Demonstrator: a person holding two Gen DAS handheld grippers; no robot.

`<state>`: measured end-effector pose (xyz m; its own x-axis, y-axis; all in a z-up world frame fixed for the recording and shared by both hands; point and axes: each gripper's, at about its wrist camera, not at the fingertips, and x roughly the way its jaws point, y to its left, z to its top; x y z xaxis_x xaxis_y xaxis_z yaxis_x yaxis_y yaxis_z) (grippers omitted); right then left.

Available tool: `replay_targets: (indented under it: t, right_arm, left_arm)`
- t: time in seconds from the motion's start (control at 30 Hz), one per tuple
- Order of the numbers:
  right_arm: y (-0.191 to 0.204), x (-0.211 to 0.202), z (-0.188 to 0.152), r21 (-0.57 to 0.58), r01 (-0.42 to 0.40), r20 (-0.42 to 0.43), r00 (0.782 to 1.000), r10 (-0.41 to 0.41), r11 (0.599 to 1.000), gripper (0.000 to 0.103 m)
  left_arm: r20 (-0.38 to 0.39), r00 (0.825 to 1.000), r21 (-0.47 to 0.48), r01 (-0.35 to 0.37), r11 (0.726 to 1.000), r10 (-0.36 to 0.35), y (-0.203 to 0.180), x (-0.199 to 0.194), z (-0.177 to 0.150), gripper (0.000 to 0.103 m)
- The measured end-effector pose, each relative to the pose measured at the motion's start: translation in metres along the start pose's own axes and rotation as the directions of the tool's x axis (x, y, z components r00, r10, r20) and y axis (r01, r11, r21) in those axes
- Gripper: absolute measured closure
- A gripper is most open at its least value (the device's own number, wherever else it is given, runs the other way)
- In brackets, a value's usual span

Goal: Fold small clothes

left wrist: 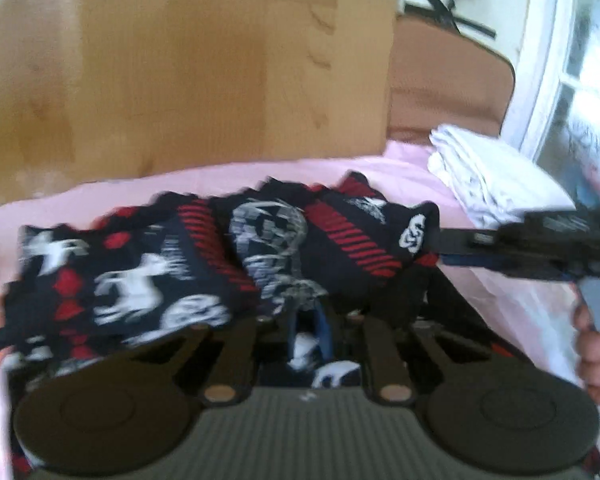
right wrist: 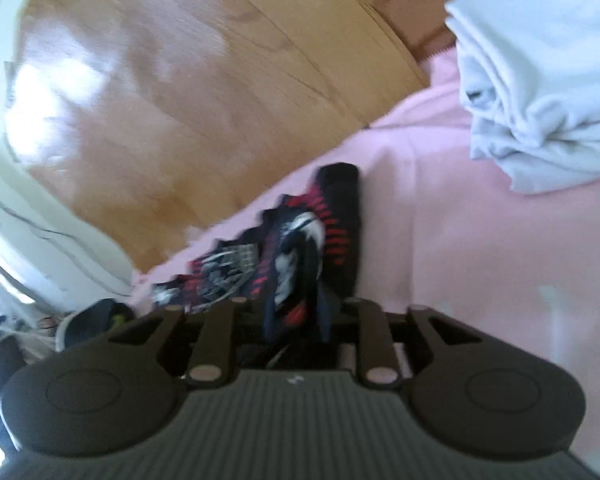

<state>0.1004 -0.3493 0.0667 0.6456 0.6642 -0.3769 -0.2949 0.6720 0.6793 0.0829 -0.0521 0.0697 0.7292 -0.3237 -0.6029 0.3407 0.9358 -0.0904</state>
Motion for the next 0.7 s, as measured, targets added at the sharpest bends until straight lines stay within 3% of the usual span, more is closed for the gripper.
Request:
replay_targets:
  t: [0.1, 0.23, 0.27, 0.33, 0.37, 0.43, 0.53, 0.6, 0.7]
  right_arm:
    - [0.008, -0.034, -0.019, -0.045, -0.008, 0.000, 1.000, 0.008, 0.999, 0.069]
    - [0.018, -0.053, -0.049, -0.097, -0.033, -0.065, 0.998, 0.027, 0.995, 0.069]
    - [0.020, -0.053, -0.056, -0.125, -0.015, -0.078, 0.997, 0.006, 0.992, 0.069]
    - [0.013, -0.049, -0.066, -0.178, 0.105, -0.083, 0.989, -0.121, 0.978, 0.074]
    - [0.004, -0.053, -0.067, -0.158, 0.118, -0.053, 0.990, -0.127, 0.980, 0.086]
    - [-0.004, -0.064, -0.064, -0.036, 0.112, -0.047, 0.992, -0.113, 0.993, 0.082]
    - [0.007, -0.092, -0.072, -0.074, 0.084, 0.003, 0.996, -0.084, 0.994, 0.077]
    - [0.010, -0.109, -0.084, -0.093, 0.059, -0.011, 0.998, -0.060, 0.994, 0.074]
    - [0.011, -0.130, -0.105, -0.094, 0.025, -0.047, 0.998, -0.029, 0.995, 0.072]
  left_arm:
    - [0.037, 0.997, -0.013, -0.072, 0.997, 0.072, 0.021, -0.039, -0.020, 0.077]
    - [-0.016, 0.996, -0.077, -0.094, 0.993, 0.093, 0.051, -0.073, -0.058, 0.077]
    - [-0.027, 0.994, -0.079, -0.108, 0.991, 0.107, 0.055, -0.080, -0.068, 0.077]
    - [-0.058, 0.987, -0.071, -0.153, 0.986, 0.149, 0.060, -0.088, -0.090, 0.077]
    - [-0.058, 0.984, -0.068, -0.172, 0.983, 0.168, 0.063, -0.094, -0.100, 0.076]
    - [-0.051, 0.979, -0.082, -0.200, 0.976, 0.196, 0.071, -0.112, -0.114, 0.077]
    - [-0.023, 0.980, -0.145, -0.200, 0.969, 0.199, 0.084, -0.145, -0.127, 0.071]
    - [0.008, 0.977, -0.168, -0.211, 0.963, 0.215, 0.089, -0.167, -0.137, 0.059]
    - [0.025, 0.983, -0.215, -0.173, 0.961, 0.183, 0.096, -0.196, -0.156, 0.054]
